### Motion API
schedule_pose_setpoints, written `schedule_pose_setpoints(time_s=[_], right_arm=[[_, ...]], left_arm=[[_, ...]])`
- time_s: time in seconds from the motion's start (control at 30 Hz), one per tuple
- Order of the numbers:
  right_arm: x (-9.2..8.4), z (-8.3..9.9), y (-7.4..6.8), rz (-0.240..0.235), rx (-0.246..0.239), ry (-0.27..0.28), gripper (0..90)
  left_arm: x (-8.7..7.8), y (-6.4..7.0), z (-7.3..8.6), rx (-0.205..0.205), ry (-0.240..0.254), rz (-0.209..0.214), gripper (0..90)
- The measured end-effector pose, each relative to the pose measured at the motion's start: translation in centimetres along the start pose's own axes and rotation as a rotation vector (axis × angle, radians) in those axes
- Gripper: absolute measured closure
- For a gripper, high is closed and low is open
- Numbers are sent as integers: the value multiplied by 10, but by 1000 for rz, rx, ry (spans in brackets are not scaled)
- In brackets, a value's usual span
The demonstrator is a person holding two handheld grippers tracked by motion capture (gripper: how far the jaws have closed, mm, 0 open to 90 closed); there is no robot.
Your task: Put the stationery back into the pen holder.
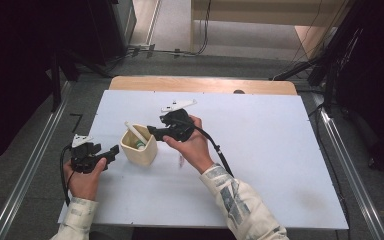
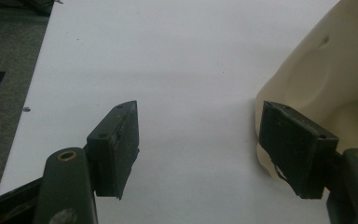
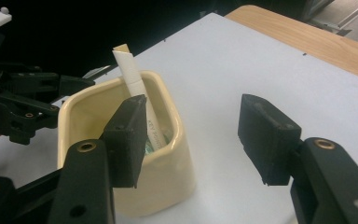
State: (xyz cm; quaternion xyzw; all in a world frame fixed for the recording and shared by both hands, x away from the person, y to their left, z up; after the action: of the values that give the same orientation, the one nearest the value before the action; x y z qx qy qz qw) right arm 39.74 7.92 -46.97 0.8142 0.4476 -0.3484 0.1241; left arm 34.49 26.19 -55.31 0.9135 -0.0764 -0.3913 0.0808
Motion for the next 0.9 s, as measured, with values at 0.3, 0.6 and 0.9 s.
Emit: schedule_pose_setpoints(time_s=[0.3, 0.6, 0.9], right_arm=[[0, 5, 10, 28, 19, 0, 410], [6, 15, 22, 56, 41, -14, 406], [10, 23, 30, 99, 40, -29, 405]], left_arm=[[0, 0, 0, 1, -1, -1, 299], [0, 0, 0, 3, -1, -2, 300], [0, 1, 1, 7, -7, 0, 300]])
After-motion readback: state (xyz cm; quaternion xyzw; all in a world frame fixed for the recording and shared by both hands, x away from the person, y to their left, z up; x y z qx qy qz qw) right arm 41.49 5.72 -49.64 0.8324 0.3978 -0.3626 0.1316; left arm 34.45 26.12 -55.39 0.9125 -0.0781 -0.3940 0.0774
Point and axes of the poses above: each handheld gripper's, and its own axes: x roughly forward along the jaws, z roughly out of its underside, y roughly to its right, the point moved 10 cm from there along x, roughly forward along the jaws, and after that the axes turned 9 degrees about -y, right-handed, at the moved point
